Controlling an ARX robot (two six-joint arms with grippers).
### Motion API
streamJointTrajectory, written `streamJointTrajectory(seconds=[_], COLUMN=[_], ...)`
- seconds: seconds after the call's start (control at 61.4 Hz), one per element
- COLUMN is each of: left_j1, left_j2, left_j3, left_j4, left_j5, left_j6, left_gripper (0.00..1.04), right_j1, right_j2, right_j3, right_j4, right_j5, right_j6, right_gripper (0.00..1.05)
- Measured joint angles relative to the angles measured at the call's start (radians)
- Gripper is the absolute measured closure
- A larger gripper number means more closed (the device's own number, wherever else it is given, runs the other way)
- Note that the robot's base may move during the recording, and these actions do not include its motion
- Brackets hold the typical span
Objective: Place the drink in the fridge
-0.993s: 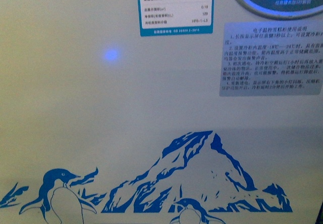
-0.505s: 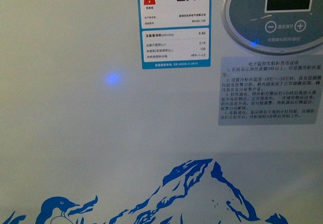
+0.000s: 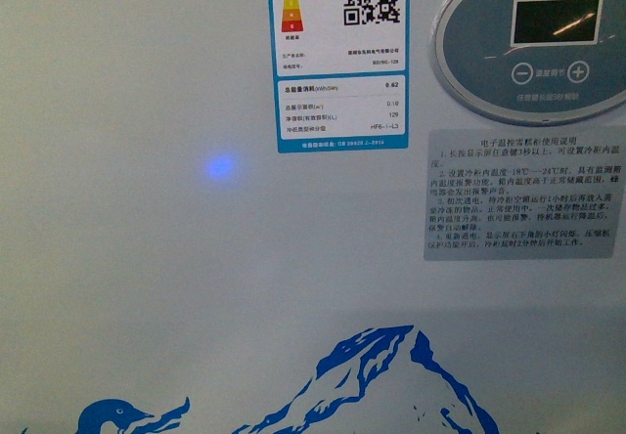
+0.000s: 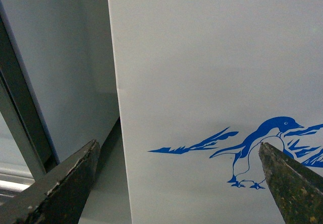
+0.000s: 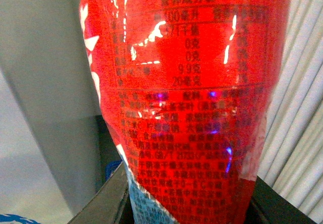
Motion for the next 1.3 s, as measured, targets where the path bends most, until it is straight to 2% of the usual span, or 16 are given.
streamJointTrajectory(seconds=[1.302], left_j1=[0.0], left_j2=[0.0], left_j3=[0.0], left_j4=[0.0], left_j5=[0.001], left_j6=[0.0], left_gripper=[0.08], right_j1=[-0.005], right_j2=[-0.015], right_j3=[-0.006], right_j4=[0.003], right_j5=[0.002], right_j6=[0.0], right_gripper=[0.67])
